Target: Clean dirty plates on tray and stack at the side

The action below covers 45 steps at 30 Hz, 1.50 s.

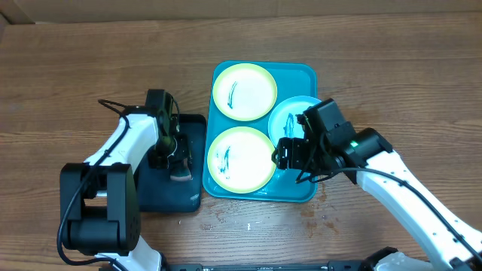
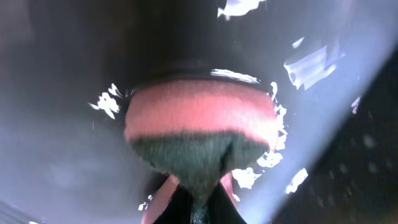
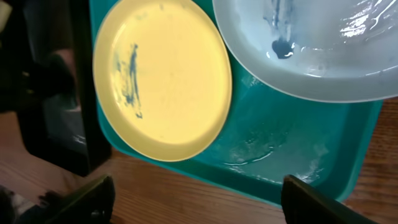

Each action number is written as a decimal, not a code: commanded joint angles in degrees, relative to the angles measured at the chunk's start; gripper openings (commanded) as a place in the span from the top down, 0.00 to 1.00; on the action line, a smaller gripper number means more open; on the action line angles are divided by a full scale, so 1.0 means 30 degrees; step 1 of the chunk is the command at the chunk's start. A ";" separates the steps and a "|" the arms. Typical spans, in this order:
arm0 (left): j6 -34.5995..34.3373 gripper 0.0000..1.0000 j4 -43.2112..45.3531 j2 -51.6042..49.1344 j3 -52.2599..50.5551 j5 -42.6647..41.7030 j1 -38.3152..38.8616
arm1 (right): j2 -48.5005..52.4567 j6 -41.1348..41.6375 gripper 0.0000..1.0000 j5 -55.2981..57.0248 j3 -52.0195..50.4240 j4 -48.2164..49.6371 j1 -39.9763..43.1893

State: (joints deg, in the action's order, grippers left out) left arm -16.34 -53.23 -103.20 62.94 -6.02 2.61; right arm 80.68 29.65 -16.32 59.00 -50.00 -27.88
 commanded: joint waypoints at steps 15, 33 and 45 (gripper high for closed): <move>0.0525 0.96 0.3024 -0.0321 -0.1122 -0.0867 0.1049 | 0.2208 0.2025 0.49 0.0211 -0.0233 -0.0015 -0.0044; 0.1668 0.96 -0.2142 -0.1107 0.3162 -0.0933 0.1311 | 0.3497 0.3628 0.48 -0.1574 -0.0568 0.2120 -0.0503; 0.1501 0.96 -0.0175 -0.0765 0.0867 -0.1027 0.1224 | 0.6477 0.4503 0.50 0.1916 -0.0940 0.4036 -0.1239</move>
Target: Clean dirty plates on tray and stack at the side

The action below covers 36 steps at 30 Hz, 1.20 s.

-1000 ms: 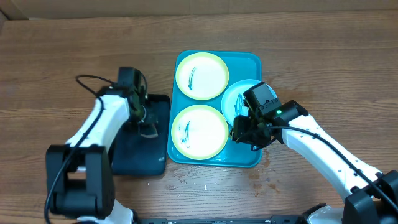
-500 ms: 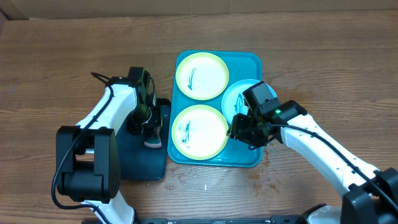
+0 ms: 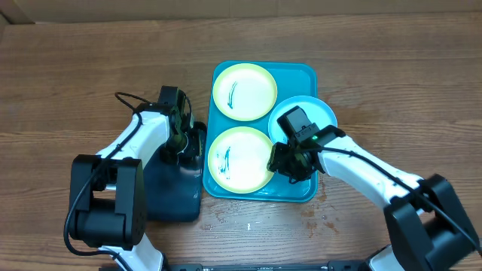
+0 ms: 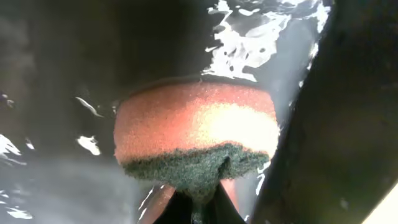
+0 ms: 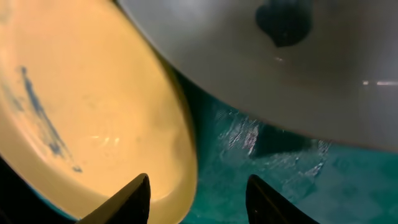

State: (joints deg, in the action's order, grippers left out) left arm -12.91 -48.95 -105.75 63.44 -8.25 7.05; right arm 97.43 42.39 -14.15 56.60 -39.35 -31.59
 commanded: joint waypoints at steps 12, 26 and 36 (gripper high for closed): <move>-0.0605 0.96 -0.5122 0.2295 0.6237 -0.2856 0.1923 | 0.1967 0.0386 0.96 0.1479 -0.0131 0.2637 0.0000; -0.3665 0.96 0.0962 -0.2142 0.3286 -0.2193 0.6448 | 0.1967 0.1362 0.96 0.1851 -0.0131 0.1858 -0.0007; -0.3840 0.96 -0.0809 -0.3075 0.3315 0.7184 0.6288 | 0.1967 0.1370 0.96 0.1843 -0.0131 0.1668 -0.0007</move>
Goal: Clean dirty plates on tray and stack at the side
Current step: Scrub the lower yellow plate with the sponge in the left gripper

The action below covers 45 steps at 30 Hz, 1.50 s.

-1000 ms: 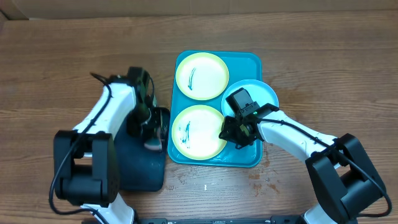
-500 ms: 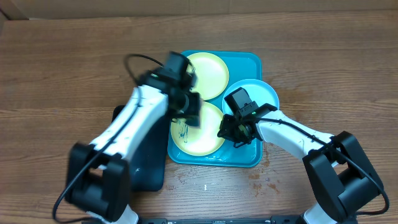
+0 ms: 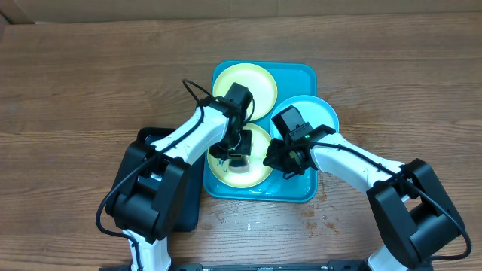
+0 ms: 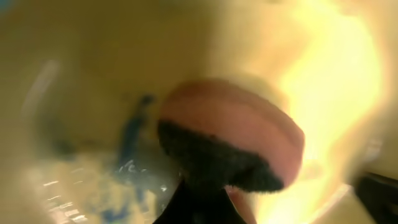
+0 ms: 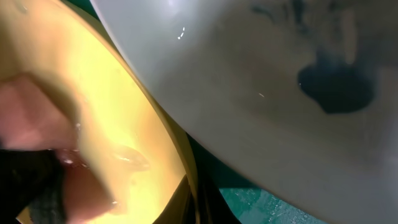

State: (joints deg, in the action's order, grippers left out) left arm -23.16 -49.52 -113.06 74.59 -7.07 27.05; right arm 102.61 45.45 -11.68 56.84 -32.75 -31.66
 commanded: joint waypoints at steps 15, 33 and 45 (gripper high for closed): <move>0.1581 0.96 0.0430 -0.0656 -0.0401 0.2055 -0.0503 | 0.0240 0.0350 0.96 0.1027 -0.0211 -0.0670 0.0015; 0.1625 0.96 0.4124 -0.2579 -0.0328 -0.9712 0.0175 | 0.0240 0.0350 0.96 0.1020 -0.0211 -0.0750 0.0015; 0.0058 0.96 -0.3388 -0.1632 0.1515 0.3847 -0.0182 | 0.0240 0.0350 0.96 0.1020 -0.0211 -0.0692 0.0015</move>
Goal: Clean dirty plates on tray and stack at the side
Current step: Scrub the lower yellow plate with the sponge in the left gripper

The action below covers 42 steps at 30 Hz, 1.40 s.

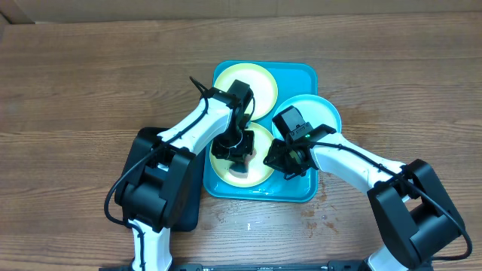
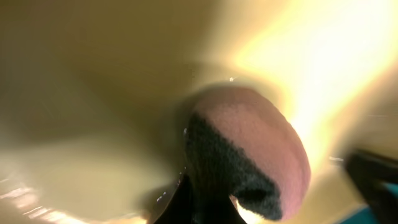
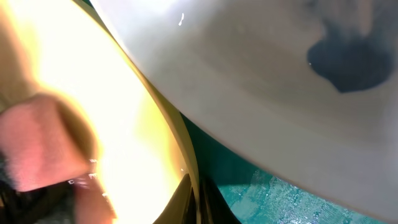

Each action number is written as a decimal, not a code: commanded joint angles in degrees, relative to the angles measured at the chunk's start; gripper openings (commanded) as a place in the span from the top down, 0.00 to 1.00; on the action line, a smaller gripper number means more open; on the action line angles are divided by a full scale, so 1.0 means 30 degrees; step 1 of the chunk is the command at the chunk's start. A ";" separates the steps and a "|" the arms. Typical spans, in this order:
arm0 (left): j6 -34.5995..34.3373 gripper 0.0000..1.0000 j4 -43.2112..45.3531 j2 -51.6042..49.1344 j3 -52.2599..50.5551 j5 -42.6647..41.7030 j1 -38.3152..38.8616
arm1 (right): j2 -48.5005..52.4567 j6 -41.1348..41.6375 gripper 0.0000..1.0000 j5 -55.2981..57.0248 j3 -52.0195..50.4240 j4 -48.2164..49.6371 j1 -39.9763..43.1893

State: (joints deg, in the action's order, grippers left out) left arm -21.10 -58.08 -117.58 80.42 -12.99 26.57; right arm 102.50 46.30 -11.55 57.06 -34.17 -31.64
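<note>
A teal tray (image 1: 301, 188) holds two yellow plates and a pale blue plate (image 1: 320, 113) with a dark blue stain (image 3: 348, 62). My left gripper (image 1: 233, 150) is shut on a pink and dark green sponge (image 2: 261, 155), pressed onto the near yellow plate (image 1: 260, 172). In the left wrist view the left gripper (image 2: 202, 208) sits low over wet yellow surface. My right gripper (image 1: 277, 162) is shut on that plate's right rim (image 3: 181, 143); its own view shows the right gripper (image 3: 199, 205) pinching the edge. The far yellow plate (image 1: 262, 84) keeps a blue smear.
A black tray (image 1: 192, 207) lies left of the teal tray, partly under my left arm. The pale blue plate overhangs the teal tray's right edge and leans over the near plate's rim. Bare wooden table (image 1: 75, 75) surrounds everything.
The sponge has shifted on the near yellow plate, and the blue smear beside it in the left wrist view no longer shows there. My right gripper still pinches the same rim.
At first my left gripper held the sponge in the black tray's water and my right gripper hung open over the teal tray. Then the right fingers straddled the near yellow plate's rim. After that they were shut on it with the sponge on the plate, as now.
</note>
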 commanded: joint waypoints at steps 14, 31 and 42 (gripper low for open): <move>-0.3934 0.96 -0.1093 -0.0124 -0.0816 1.3937 0.0124 | 0.0277 0.0066 0.96 0.0976 -0.0284 -0.0277 0.0007; 0.3883 0.96 0.3650 -0.0168 -0.0925 -0.7045 0.0284 | 0.0277 0.0066 0.96 0.0969 -0.0284 -0.0291 0.0007; 0.1086 0.96 0.5479 -0.0168 -0.0918 0.2076 0.0153 | 0.0277 0.0066 0.96 0.0969 -0.0284 -0.0284 0.0007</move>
State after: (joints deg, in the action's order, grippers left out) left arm -14.92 -42.11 -117.43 77.97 -22.17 27.49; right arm 102.43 46.72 -11.99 57.06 -34.52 -31.86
